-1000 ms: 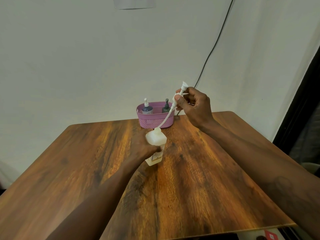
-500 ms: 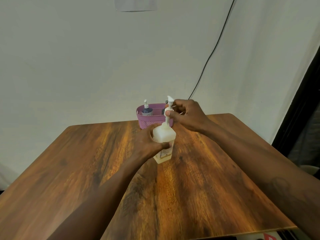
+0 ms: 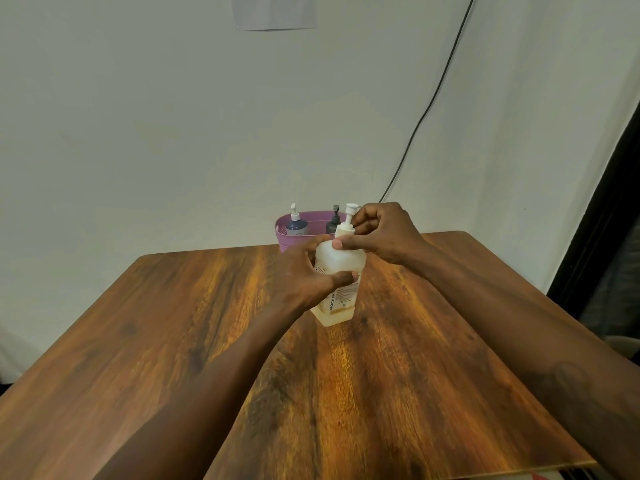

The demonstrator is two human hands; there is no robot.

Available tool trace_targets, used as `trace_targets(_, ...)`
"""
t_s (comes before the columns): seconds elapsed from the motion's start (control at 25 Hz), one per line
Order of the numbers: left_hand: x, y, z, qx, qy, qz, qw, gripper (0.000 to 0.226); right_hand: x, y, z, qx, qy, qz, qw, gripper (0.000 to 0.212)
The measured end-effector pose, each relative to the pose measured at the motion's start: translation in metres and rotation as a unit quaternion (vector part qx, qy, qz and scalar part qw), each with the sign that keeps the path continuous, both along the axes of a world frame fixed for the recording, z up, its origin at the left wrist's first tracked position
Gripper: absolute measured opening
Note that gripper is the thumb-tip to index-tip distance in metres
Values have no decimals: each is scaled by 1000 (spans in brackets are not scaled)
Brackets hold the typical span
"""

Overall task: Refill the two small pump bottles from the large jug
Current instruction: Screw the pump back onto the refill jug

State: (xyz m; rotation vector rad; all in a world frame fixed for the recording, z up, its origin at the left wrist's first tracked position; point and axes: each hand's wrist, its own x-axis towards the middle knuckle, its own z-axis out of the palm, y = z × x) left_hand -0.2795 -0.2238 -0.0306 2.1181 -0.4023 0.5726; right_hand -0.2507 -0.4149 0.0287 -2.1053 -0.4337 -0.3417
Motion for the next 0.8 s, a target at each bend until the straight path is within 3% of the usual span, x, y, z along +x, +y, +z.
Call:
trace_targets(0.2,-6,-5,8,-13,-10,4,1000,69,-3,9,5,-30,15,-65,997,49)
trace_targets(0.36,-5,1,14,-8,9,4,1000,72,-11,4,8,86,15,4,996,46)
trace_targets(0.6,-6,10,22,-17,54,-20,998,65,-6,6,12,85,42,108,990,37)
trace_targets(0.8,-11,12,31,4,12,8,1000,63,-6,21,17,64,-17,-19,998,47)
